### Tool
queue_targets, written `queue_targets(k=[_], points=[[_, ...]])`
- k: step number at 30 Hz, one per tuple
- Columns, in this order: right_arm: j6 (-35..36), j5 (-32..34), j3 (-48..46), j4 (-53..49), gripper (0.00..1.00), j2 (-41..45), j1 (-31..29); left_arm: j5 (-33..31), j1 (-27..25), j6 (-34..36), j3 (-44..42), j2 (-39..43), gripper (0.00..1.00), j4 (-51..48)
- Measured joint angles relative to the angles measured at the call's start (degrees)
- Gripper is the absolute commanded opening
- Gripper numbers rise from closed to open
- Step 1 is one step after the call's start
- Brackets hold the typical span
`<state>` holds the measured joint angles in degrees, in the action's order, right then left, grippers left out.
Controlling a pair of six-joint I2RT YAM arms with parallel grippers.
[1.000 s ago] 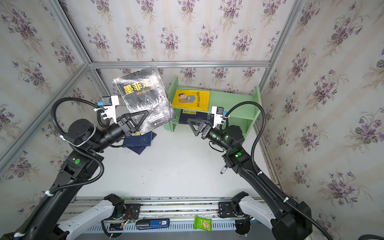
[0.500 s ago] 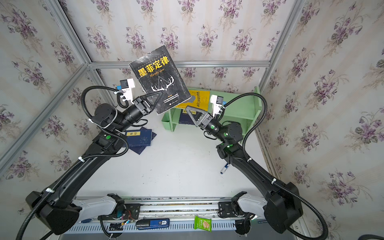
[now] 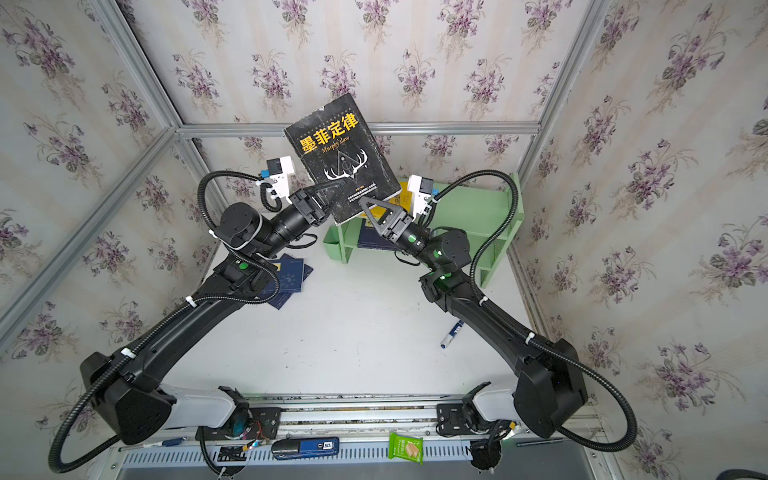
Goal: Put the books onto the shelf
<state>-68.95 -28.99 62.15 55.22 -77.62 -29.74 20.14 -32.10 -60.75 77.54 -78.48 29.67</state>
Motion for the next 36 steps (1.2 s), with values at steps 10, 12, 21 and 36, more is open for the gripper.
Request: queue_targets(k=[10, 12, 21, 36], points=[[0.11, 2.97, 0.44, -1.01, 0.41, -1.18, 0.02, -1.64, -0.83, -1.42, -0.20, -1.38, 0.20, 2.40], [-0.04, 3.45, 0.76, -2.23, 0.36, -1.16, 0.13, -1.90, -0.87, -1.42, -0.39, -1.38, 0.27, 2.38], [-0.20, 4.07, -0.52, -9.25, 0.08, 1.38, 4.07, -1.29, -0.44, 2.69, 0.90, -0.02, 0.54, -4.17], [2.12, -7.10, -2.34, -21.86, 0.12, 10.38, 17.55, 6.99, 9.31, 9.49, 1.79, 4.98, 0.65, -15.54]])
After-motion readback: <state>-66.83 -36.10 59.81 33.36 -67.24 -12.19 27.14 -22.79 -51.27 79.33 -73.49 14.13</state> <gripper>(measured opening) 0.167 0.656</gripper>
